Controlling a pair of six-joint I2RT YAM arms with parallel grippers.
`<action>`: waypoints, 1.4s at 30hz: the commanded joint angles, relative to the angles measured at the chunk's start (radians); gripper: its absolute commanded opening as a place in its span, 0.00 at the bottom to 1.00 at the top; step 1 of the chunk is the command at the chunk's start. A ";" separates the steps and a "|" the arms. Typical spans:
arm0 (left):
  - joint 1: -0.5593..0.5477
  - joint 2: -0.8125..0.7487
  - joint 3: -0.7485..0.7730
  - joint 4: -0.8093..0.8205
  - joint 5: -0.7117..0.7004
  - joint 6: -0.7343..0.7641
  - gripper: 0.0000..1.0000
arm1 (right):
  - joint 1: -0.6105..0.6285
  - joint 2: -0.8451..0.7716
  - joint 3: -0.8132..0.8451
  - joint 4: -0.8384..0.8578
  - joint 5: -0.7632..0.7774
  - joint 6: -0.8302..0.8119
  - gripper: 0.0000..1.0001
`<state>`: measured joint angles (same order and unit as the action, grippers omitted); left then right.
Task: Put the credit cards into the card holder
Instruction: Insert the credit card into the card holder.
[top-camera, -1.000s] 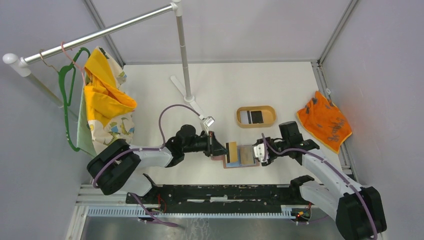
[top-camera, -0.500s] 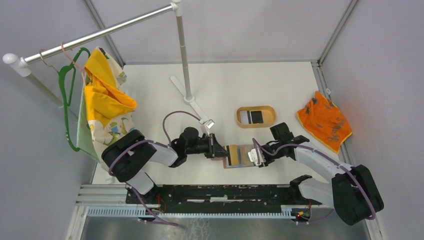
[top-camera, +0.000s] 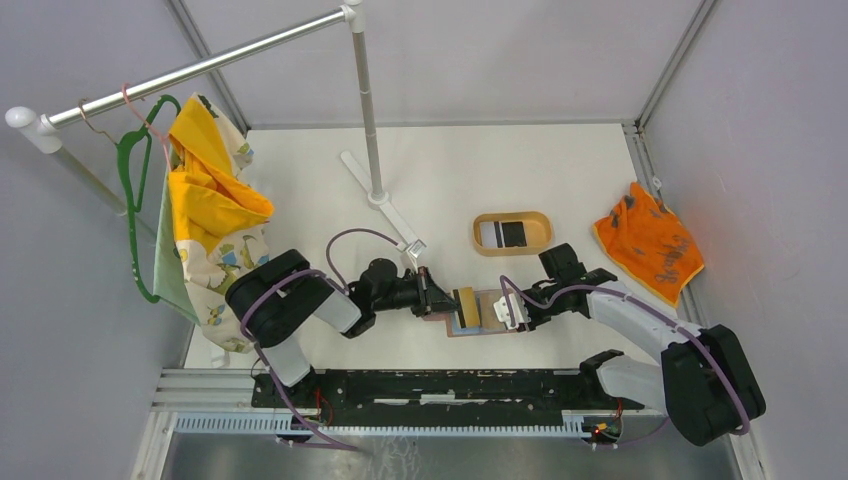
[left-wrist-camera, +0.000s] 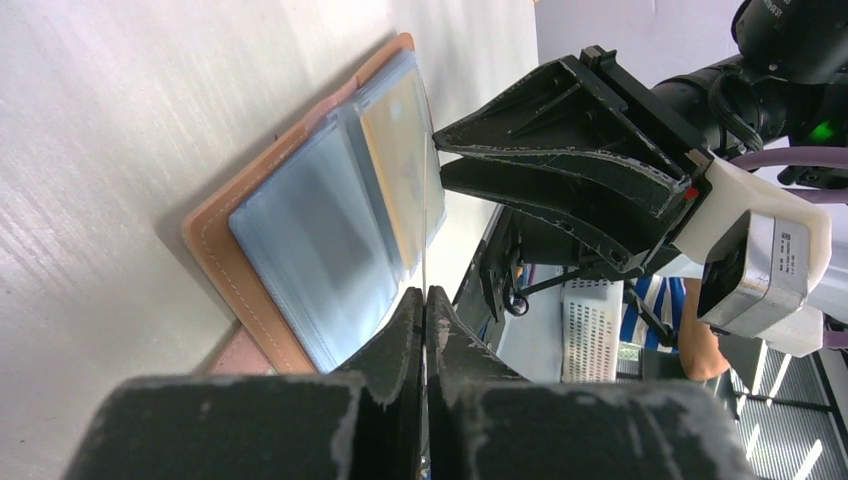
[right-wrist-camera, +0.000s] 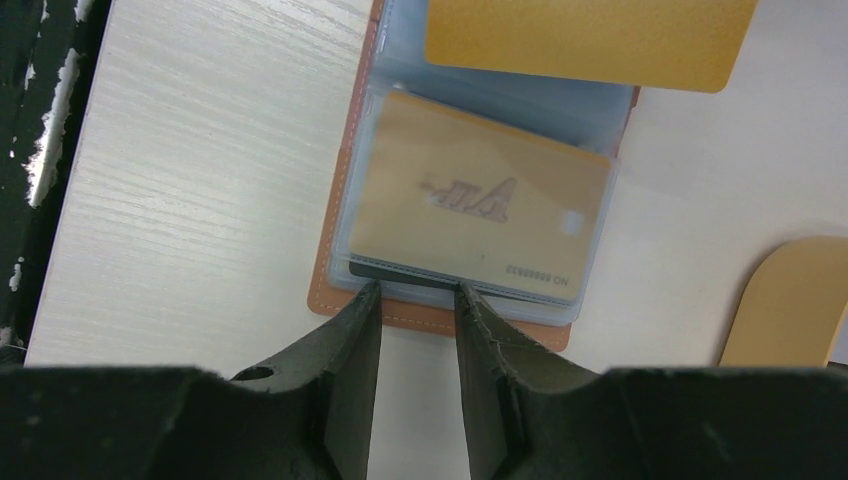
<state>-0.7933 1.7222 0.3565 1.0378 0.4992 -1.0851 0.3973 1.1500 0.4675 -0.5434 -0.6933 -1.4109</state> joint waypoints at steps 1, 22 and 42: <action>0.002 0.016 -0.008 0.089 -0.046 -0.028 0.02 | 0.001 0.008 0.036 -0.018 0.018 0.002 0.38; -0.007 0.141 -0.019 0.284 -0.060 -0.085 0.02 | 0.002 0.017 0.037 -0.016 0.024 0.013 0.38; -0.024 0.188 -0.021 0.327 -0.074 -0.084 0.02 | 0.002 0.022 0.041 -0.021 0.023 0.014 0.38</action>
<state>-0.8139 1.9110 0.3355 1.2690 0.4458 -1.1397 0.3973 1.1645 0.4747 -0.5468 -0.6792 -1.4029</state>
